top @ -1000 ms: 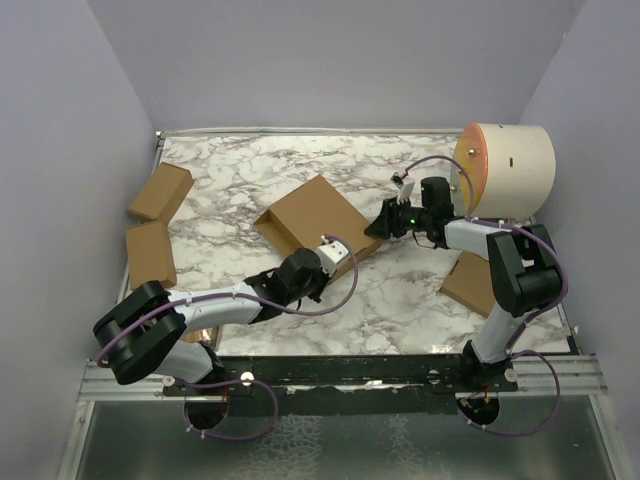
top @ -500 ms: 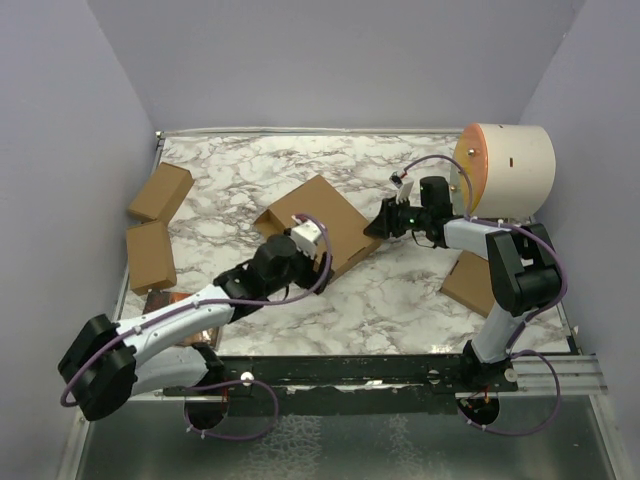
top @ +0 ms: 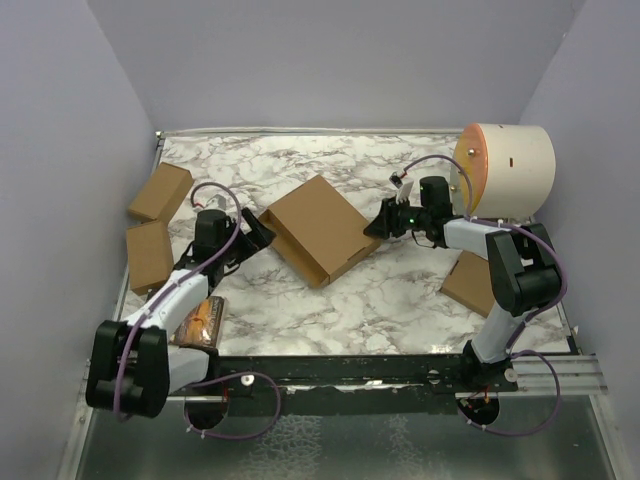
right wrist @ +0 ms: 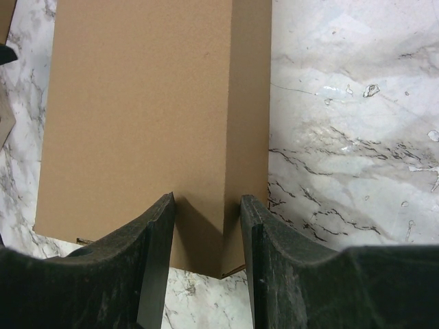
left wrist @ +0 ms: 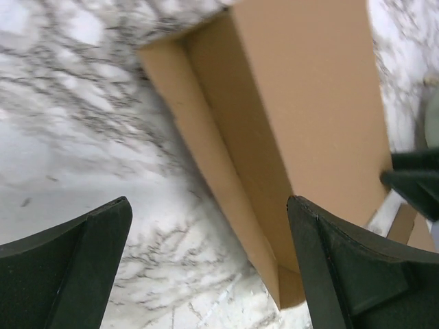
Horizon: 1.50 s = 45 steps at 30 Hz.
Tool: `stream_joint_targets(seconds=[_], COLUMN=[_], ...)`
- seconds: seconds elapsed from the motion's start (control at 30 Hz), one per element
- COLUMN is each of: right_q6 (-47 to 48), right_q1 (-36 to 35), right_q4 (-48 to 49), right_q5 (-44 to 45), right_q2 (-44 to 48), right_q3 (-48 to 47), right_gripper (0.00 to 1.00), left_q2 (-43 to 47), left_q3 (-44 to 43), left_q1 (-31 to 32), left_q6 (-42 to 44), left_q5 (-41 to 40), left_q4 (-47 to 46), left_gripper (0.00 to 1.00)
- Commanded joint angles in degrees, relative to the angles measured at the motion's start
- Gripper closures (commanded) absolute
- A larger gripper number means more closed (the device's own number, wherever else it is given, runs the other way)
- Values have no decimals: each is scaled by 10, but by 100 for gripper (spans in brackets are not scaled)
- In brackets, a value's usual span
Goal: Fold the paper box
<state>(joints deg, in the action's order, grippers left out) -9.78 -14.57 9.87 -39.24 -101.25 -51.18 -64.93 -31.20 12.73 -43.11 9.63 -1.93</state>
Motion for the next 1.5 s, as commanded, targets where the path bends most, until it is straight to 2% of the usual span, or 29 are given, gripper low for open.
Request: stream_joint_targets(seconds=[0.0, 0.17, 0.5, 0.73, 1.03, 1.3, 1.47], right_q6=[27, 28, 29, 30, 32, 32, 32], right_q1=[-9, -9, -9, -9, -10, -11, -12], right_q4=[-66, -67, -69, -70, -71, -71, -72], right_q5=[39, 41, 35, 35, 33, 34, 34], right_q2=[-32, -32, -41, -40, -43, -45, -46], right_q3=[9, 9, 6, 6, 6, 5, 4], right_gripper=[59, 59, 59, 59, 59, 59, 59], left_q2=[-76, -156, -207, -286, -319, -364, -370], left_q3=[4, -16, -7, -44, -82, -102, -121], left_q1=[-72, -84, -94, -97, -97, -97, -96], left_q6=[-74, -102, -146, -170, -170, -167, -146], left_q5=[49, 69, 80, 86, 79, 80, 77], left_q4=[-65, -155, -265, -305, -297, -269, -239], left_gripper=[1, 1, 1, 3, 8, 27, 52])
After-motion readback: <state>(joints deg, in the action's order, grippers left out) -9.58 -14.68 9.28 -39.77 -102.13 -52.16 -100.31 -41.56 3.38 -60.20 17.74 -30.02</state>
